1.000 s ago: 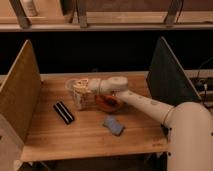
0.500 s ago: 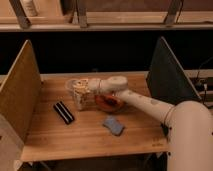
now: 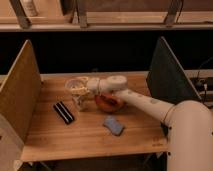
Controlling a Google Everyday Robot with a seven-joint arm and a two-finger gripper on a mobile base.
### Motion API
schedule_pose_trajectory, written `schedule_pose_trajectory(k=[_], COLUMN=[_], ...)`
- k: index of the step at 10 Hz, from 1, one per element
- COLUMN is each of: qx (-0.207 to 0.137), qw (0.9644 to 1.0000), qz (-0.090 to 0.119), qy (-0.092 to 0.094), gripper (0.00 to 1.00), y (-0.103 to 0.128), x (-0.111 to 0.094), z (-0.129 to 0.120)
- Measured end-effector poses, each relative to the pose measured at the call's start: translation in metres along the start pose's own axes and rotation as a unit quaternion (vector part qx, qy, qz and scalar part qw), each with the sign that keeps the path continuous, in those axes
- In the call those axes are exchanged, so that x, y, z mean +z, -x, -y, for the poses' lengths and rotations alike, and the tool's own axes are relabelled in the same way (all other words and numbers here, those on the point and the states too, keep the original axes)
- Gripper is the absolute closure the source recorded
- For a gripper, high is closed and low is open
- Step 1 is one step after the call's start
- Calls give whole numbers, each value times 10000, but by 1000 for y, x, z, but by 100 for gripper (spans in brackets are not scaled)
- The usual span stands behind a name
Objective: Stand the bottle upright
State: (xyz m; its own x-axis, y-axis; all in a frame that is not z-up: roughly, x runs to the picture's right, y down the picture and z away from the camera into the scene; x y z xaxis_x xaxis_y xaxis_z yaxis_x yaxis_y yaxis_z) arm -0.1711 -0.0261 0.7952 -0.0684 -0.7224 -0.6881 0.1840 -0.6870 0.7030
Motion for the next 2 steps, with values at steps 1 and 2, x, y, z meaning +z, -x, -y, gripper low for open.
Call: schedule_pose_trajectory(k=[1,2], qx=[10,17], qw=[10000,10000], qz=[-6,-11], qy=[-20,-23], gripper=[36,36], y=[-1,-1], x=[1,1], z=[1,0])
